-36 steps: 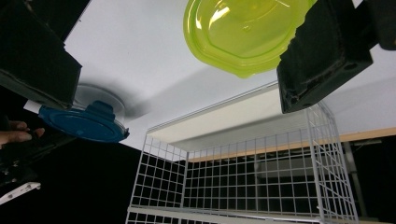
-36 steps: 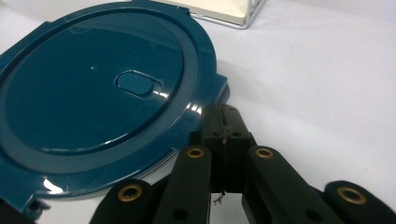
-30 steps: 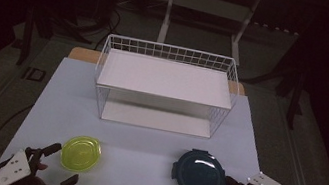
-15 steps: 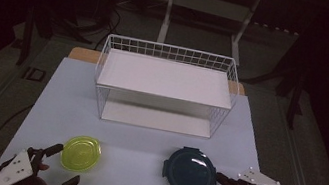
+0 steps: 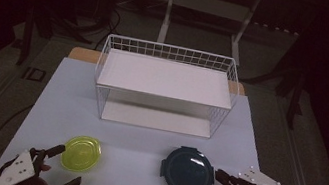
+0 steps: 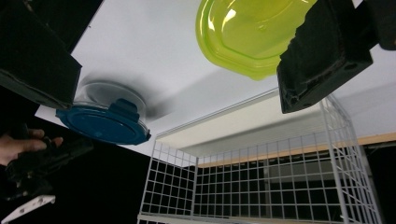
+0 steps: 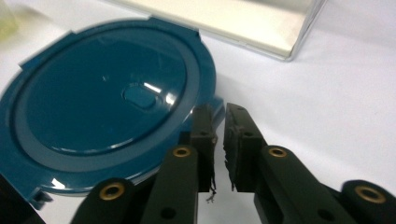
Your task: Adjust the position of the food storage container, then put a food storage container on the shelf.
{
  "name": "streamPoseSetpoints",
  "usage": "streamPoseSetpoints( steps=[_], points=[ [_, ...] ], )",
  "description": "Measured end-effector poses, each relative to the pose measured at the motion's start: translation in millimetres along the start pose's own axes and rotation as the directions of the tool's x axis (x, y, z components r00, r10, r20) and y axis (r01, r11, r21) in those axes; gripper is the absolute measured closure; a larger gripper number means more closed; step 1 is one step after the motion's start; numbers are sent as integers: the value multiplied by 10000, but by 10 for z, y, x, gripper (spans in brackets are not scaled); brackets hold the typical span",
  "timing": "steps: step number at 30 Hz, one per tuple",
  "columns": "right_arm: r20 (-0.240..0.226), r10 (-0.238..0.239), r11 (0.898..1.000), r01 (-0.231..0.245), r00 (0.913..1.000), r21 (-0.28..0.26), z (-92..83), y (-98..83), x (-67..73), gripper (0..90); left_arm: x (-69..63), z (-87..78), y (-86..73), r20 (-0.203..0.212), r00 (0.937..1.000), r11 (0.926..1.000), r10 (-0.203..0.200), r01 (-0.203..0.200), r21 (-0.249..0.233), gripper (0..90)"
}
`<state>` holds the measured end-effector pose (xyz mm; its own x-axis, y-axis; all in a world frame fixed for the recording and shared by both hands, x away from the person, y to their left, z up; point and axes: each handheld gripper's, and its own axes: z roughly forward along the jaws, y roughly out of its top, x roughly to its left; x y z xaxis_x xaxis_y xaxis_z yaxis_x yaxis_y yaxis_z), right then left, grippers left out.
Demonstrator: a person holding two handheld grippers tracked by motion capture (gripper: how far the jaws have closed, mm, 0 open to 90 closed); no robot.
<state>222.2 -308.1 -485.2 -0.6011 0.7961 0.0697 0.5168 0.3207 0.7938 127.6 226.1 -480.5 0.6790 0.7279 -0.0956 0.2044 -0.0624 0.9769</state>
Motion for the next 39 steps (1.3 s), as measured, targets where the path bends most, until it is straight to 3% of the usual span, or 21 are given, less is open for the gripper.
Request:
streamPoseSetpoints(
  steps=[5, 7, 11, 13, 14, 15, 19, 22, 26, 27, 29, 32, 33, 35, 37, 39],
  points=[
    [-93, -38, 9994, 35, 9999, -344, -82, 48, 23, 741, -19, 24, 2, 257, 9996, 9999, -104, 102, 64, 0],
    [-187, -25, 9986, 15, 9998, -536, -111, 68, 53, 636, -15, 40, 8, 483, 9983, 9995, -315, 314, 19, 0],
    [-552, -172, 9926, 105, 9983, -1206, -175, 115, 106, 400, -52, 82, 43, 596, 9980, 9997, -230, 225, 94, 0],
    [-794, -292, 9895, 176, 9964, -1432, -200, 140, 119, 268, -114, 130, 87, 865, 9961, 9997, -178, 161, 208, 0],
    [-934, -430, 9873, 280, 9947, -1564, -227, 164, 135, 158, -140, 148, 104, 929, 9956, 9996, -84, 59, 270, 0],
    [-967, -410, 9853, 242, 9945, -1690, -242, 178, 139, 139, -167, 168, 124, 1018, 9948, 9995, -36, 3, 325, 0],
    [-929, -468, 9807, 281, 9946, -1936, -307, 214, 144, 113, -241, 236, 194, 1286, 9917, 9990, -29, -30, 456, 0],
    [-230, -756, 9783, 697, 9969, -1949, -336, 232, 178, 140, -355, 370, 300, 1659, 9861, 9984, -108, 14, 566, 0],
    [-529, -796, 9770, 674, 9954, -2025, -361, 248, 178, 163, -430, 488, 377, 1871, 9823, 9973, -21, -117, 723, 0],
    [-402, -1140, 9653, 1011, 9927, -2410, -393, 252, 194, 177, -458, 576, 425, 2151, 9764, 9959, -211, 15, 908, 0],
    [-443, -1398, 9514, 1217, 9892, -2830, -433, 260, 216, 180, -485, 672, 475, 2204, 9747, 9937, -361, 117, 1111, 0],
    [-353, -1526, 9464, 1358, 9877, -2930, -483, 295, 240, 183, -523, 826, 547, 2393, 9690, 9879, -617, 252, 1528, 0],
    [-561, -1482, 9476, 1256, 9874, -2937, -493, 304, 241, 188, -537, 878, 567, 2487, 9664, 9861, -644, 235, 1642, 0],
    [-847, -1320, 9605, 1063, 9876, -2573, -500, 327, 242, 189, -567, 981, 598, 2593, 9627, 9832, -773, 305, 1799, 0],
    [-850, -1383, 9621, 1134, 9867, -2480, -495, 330, 243, 189, -586, 1087, 616, 2747, 9555, 9785, -1077, 530, 1993, 0],
    [-898, -1571, 9623, 1320, 9835, -2380, -479, 325, 256, 189, -601, 1190, 621, 2741, 9525, 9740, -1330, 745, 2138, 0]
  ],
)
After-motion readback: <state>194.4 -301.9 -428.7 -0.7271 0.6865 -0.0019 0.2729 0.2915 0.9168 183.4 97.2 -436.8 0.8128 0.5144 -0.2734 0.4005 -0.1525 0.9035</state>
